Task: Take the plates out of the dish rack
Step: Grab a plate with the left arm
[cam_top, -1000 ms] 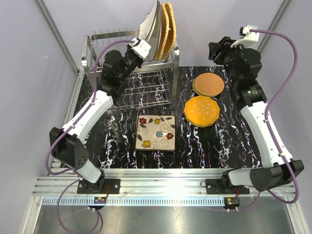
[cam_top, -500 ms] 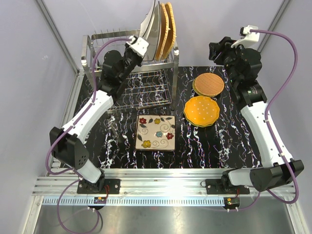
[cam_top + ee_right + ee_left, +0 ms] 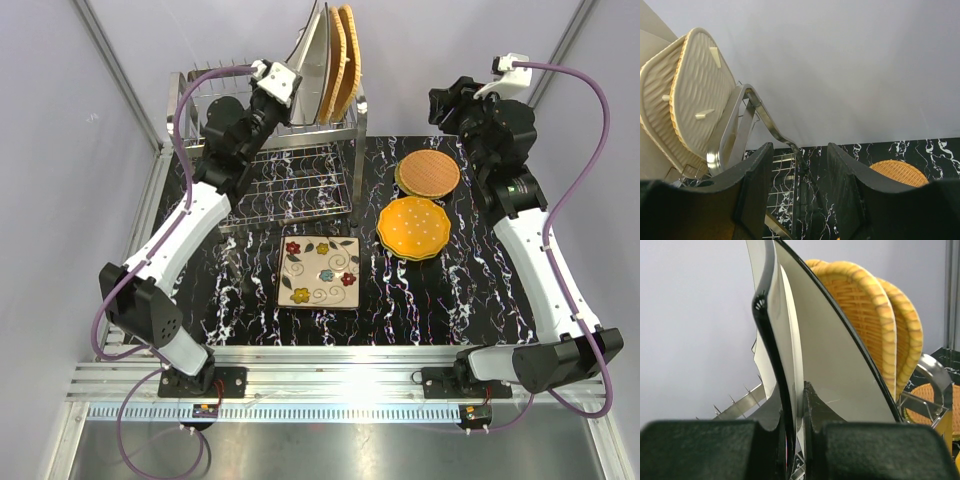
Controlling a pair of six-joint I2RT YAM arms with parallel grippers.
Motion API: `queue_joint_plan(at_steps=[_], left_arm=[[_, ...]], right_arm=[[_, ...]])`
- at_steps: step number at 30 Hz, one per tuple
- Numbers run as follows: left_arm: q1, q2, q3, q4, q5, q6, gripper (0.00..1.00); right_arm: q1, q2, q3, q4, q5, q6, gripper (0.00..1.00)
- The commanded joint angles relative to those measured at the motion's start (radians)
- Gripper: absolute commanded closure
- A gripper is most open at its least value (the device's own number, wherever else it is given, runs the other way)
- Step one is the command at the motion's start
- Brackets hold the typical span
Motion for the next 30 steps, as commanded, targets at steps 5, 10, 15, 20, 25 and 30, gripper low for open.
queue_joint_plan(at_steps=[5, 10, 15, 20, 25, 30], left_arm=[[-0.005, -0.043, 0.145, 0.312, 0.034, 0.005, 1.0], [-0.005, -0.049, 0.174, 0.297, 0.033, 0.036, 1.0], [-0.005, -0.068, 0.198, 0.271, 0.04, 0.074, 1.0], [-0.005, -0.109, 0.202, 0.234, 0.051, 0.109, 1.0], [-0.007, -0.154, 0.205, 0.16, 0.073, 0.189, 1.0], [-0.011, -0.222, 0.203, 0.097, 0.105, 0.278, 1.0]], right_arm=[[-0.012, -0.031, -0.005, 0.019, -0.016, 0.014, 0.45], [-0.013, -0.034, -0.005, 0.014, -0.02, 0.014, 0.45], [-0.013, -0.034, -0.004, 0.016, -0.027, 0.014, 0.46], [-0.013, -0.036, 0.0, 0.011, -0.046, 0.005, 0.46], [-0.013, -0.042, 0.004, 0.007, -0.142, -0.03, 0.45], [-0.013, -0.063, 0.003, 0.007, -0.357, -0.111, 0.39]])
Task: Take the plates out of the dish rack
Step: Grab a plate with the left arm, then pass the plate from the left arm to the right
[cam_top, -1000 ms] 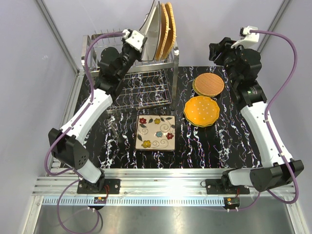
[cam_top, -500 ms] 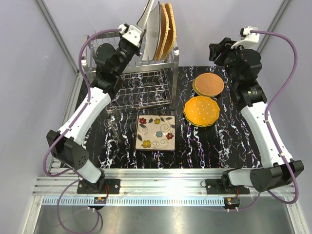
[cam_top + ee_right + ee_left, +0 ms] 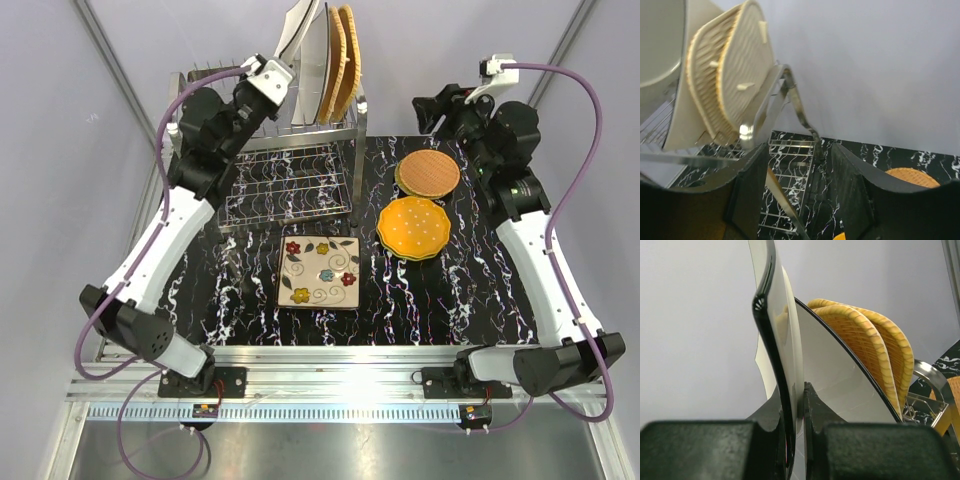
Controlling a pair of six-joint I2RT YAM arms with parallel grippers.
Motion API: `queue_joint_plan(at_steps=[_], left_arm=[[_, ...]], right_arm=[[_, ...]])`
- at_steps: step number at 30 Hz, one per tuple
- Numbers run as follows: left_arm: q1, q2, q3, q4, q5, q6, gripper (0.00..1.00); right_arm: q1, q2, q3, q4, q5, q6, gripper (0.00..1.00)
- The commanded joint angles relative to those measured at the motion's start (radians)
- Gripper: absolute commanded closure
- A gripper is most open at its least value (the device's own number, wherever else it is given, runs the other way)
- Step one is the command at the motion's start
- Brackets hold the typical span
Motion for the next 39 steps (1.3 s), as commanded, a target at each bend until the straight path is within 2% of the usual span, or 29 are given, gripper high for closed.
queue_joint_plan(at_steps=[1, 7, 16, 23, 27, 31, 39], left_arm=[[-0.014, -0.162, 0.097, 0.222, 0.049, 0.13, 1.0], [-0.019, -0.241, 0.065, 0.185, 0.078, 0.174, 1.0], [-0.037, -0.369, -0.015, 0.093, 0.255, 0.301, 1.0], [-0.071, -0.483, -0.083, -0.03, 0.386, 0.395, 1.0], [-0.115, -0.541, -0.129, -0.12, 0.407, 0.459, 1.0], [-0.17, -0.618, -0.19, -0.194, 0.4, 0.484, 1.0], [-0.273, -0.702, -0.261, -0.277, 0.373, 0.516, 1.0]], right_arm=[[-0.005, -0.05, 0.009, 0.016, -0.183, -0.07, 0.38], [-0.005, -0.058, 0.042, -0.01, -0.292, -0.109, 0.29], [-0.023, -0.075, 0.156, -0.134, -0.331, -0.11, 0.17], [-0.17, -0.066, 0.251, -0.283, -0.284, -0.044, 0.14], [-0.293, -0.047, 0.288, -0.369, -0.326, 0.013, 0.13], [-0.347, -0.034, 0.309, -0.438, -0.356, 0.051, 0.12], [-0.368, -0.055, 0.286, -0.488, -0.493, 0.068, 0.08]])
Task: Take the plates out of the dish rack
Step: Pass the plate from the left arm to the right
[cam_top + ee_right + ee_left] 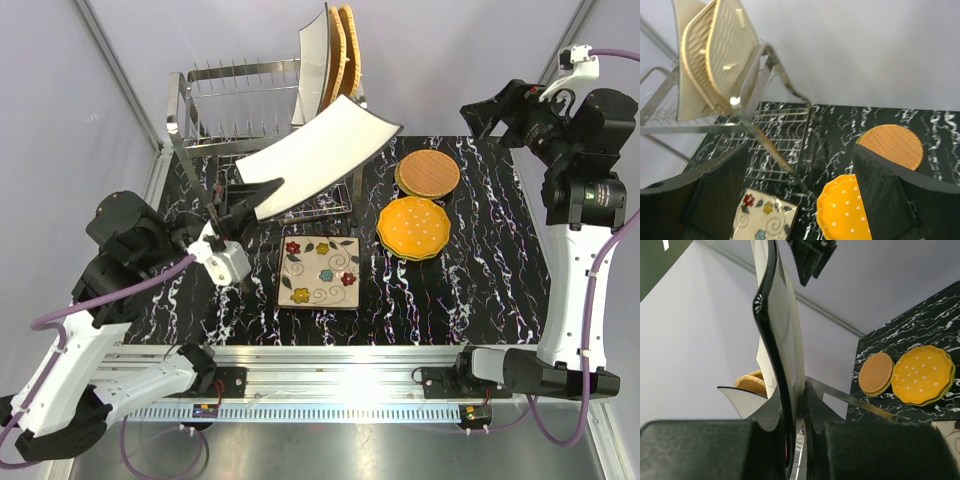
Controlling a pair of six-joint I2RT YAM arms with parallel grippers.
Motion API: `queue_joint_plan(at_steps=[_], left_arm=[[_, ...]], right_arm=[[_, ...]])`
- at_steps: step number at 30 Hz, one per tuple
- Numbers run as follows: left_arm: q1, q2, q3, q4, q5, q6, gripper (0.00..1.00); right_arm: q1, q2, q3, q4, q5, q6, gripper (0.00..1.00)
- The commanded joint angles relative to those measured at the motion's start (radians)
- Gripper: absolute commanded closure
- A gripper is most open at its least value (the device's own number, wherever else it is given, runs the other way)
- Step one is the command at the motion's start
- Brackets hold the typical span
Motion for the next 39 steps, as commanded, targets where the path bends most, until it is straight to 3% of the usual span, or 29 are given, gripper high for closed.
queue_joint_plan(at_steps=[1, 5, 18, 29, 39], left_arm=[[-0.043, -0.073, 0.021, 0.217, -0.014, 0.073, 1.0], [-0.075, -0.101, -0.008, 0.189, -0.022, 0.076, 1.0], [-0.176, -0.114, -0.062, 0.047, -0.074, 0.177, 1.0], [-0.381, -0.056, -0.079, -0.139, -0.342, 0.41, 1.0], [-0.52, -0.032, -0.27, -0.014, -0.565, 0.527, 1.0]], right_arm=[[-0.004, -0.021, 0.011, -0.023, -0.14, 0.029, 0.08], [-0.004, -0.018, 0.015, -0.038, -0.238, 0.072, 0.0], [-0.004, -0.018, 0.034, -0.135, -0.266, 0.094, 0.0], [-0.004, -0.021, -0.012, -0.121, -0.34, 0.17, 0.0], [0.032, -0.079, -0.297, -0.099, -0.492, 0.298, 0.0]])
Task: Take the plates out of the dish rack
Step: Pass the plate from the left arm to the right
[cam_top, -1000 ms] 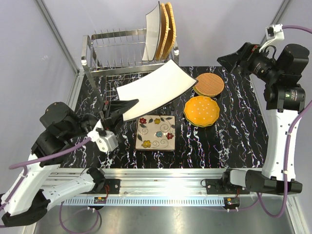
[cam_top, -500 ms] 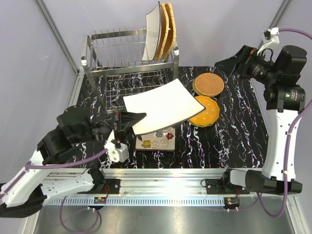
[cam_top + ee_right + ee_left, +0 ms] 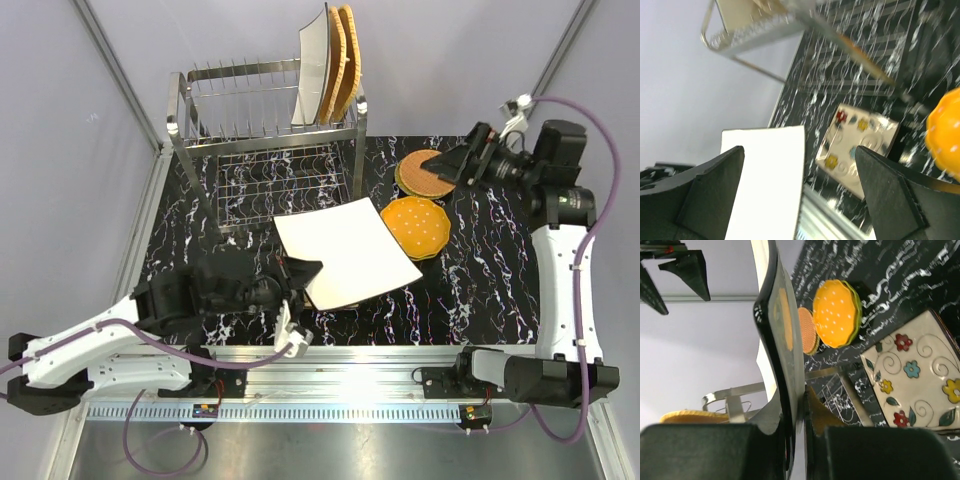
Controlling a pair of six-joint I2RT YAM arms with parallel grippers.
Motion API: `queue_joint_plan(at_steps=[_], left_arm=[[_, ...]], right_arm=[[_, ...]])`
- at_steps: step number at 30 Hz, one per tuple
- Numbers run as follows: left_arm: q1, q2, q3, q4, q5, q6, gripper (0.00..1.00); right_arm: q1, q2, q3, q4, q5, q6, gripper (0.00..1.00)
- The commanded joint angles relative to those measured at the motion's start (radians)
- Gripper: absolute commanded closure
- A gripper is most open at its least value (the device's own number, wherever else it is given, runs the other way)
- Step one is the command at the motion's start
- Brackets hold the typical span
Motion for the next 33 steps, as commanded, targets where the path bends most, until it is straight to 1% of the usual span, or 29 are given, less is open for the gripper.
queue_joint_plan(at_steps=[1, 2, 4, 5, 8, 15, 21, 24, 25, 26, 27, 28, 29, 30, 31, 33], left_arm=[[-0.052, -0.014, -0.039, 0.339, -0.18, 0.117, 1.0], [-0.061, -0.016, -0.063, 0.4, -0.203, 0.138, 1.0], [-0.075, -0.017, -0.12, 0.457, -0.244, 0.151, 1.0], [-0.076, -0.02, -0.132, 0.506, -0.252, 0.152, 1.0], [-0.078, -0.014, -0.166, 0.57, -0.278, 0.149, 1.0], [-0.093, 0.015, -0.189, 0.65, -0.32, 0.134, 1.0], [-0.095, 0.061, -0.175, 0.667, -0.323, 0.126, 1.0], [-0.093, 0.083, -0.171, 0.667, -0.324, 0.125, 1.0], [-0.093, 0.087, -0.171, 0.69, -0.324, 0.12, 1.0], [-0.093, 0.09, -0.171, 0.692, -0.326, 0.116, 1.0], [-0.093, 0.092, -0.174, 0.695, -0.326, 0.114, 1.0], [-0.093, 0.093, -0.175, 0.701, -0.327, 0.109, 1.0], [-0.093, 0.095, -0.177, 0.703, -0.329, 0.108, 1.0], [-0.092, 0.096, -0.178, 0.706, -0.33, 0.106, 1.0], [-0.093, 0.095, -0.182, 0.709, -0.332, 0.099, 1.0], [-0.093, 0.096, -0.188, 0.713, -0.335, 0.094, 1.0]], right_arm=[[0.062, -0.053, -0.102, 0.02, -0.082, 0.053, 0.0], [0.082, -0.062, -0.126, 0.022, -0.082, 0.053, 0.0], [0.143, -0.084, -0.191, 0.028, -0.079, 0.058, 0.01], [0.16, -0.088, -0.211, 0.031, -0.079, 0.061, 0.0], [0.189, -0.088, -0.286, 0.051, -0.094, 0.08, 0.0], [0.258, -0.09, -0.416, 0.123, -0.126, 0.137, 0.01], [0.288, -0.082, -0.459, 0.212, -0.163, 0.198, 0.06], [0.289, -0.07, -0.464, 0.258, -0.192, 0.237, 0.16], [0.288, -0.067, -0.465, 0.284, -0.203, 0.249, 0.27], [0.288, -0.064, -0.471, 0.298, -0.212, 0.272, 0.32], [0.289, -0.061, -0.475, 0.308, -0.227, 0.281, 0.4], [0.289, -0.059, -0.478, 0.33, -0.233, 0.292, 0.55], [0.289, -0.058, -0.484, 0.339, -0.241, 0.312, 0.61], [0.289, -0.059, -0.487, 0.348, -0.256, 0.318, 0.65], [0.291, -0.059, -0.488, 0.363, -0.264, 0.323, 0.73], [0.291, -0.062, -0.493, 0.38, -0.275, 0.337, 0.82]])
